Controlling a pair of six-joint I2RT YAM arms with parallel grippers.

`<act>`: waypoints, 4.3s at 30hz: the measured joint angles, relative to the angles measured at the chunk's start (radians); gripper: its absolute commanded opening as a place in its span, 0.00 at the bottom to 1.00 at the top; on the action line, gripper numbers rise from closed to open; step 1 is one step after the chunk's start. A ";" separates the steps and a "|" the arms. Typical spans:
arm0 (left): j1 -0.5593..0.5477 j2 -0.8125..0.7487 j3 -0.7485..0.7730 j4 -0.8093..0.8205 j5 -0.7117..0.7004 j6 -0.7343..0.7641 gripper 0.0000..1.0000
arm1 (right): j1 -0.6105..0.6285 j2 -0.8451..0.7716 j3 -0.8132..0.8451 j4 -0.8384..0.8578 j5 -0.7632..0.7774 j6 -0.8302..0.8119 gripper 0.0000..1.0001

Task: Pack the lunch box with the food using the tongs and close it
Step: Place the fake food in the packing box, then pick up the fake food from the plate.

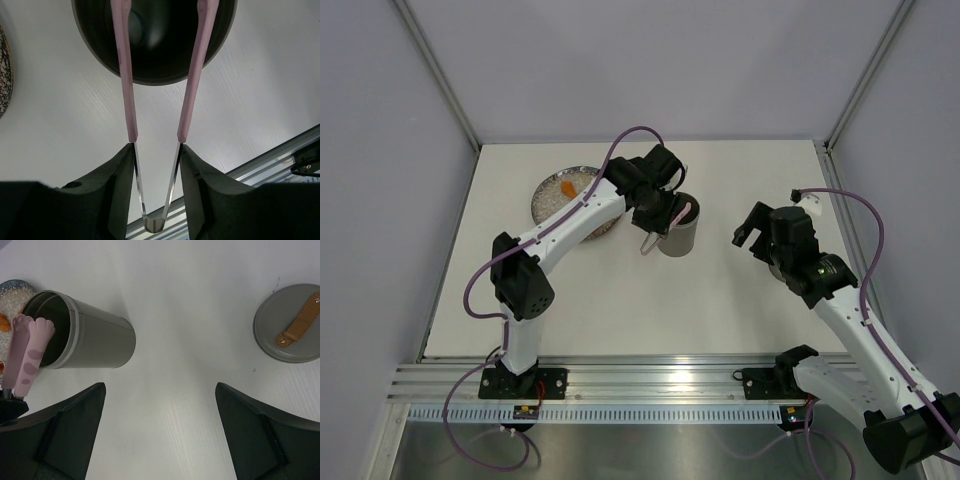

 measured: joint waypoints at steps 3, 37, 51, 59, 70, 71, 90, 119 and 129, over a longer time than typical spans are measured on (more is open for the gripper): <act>-0.001 0.000 0.000 0.000 0.000 -0.001 0.37 | 0.000 0.000 0.000 0.000 0.000 0.000 0.99; 0.494 -0.420 -0.608 0.180 -0.108 -0.143 0.30 | 0.000 0.017 0.000 0.023 -0.016 0.000 0.99; 0.524 -0.323 -0.632 0.241 -0.119 -0.150 0.43 | 0.000 0.016 -0.004 0.026 -0.029 0.000 0.99; 0.526 -0.293 -0.650 0.249 -0.146 -0.149 0.44 | 0.000 0.015 -0.010 0.029 -0.030 0.000 0.99; 0.528 -0.273 -0.689 0.272 -0.182 -0.146 0.45 | 0.000 0.015 -0.014 0.031 -0.030 0.000 0.99; 0.528 -0.272 -0.693 0.274 -0.188 -0.146 0.45 | 0.000 0.015 -0.014 0.031 -0.031 0.000 0.99; 0.535 -0.191 -0.700 0.284 -0.216 -0.145 0.43 | 0.000 0.014 -0.015 0.031 -0.031 0.001 0.99; 0.539 -0.302 -0.690 0.261 -0.188 -0.127 0.00 | 0.000 0.002 -0.016 0.031 -0.040 0.009 0.99; 0.475 -0.354 -0.661 0.204 -0.164 -0.077 0.00 | 0.000 0.020 -0.016 0.031 -0.054 0.010 0.99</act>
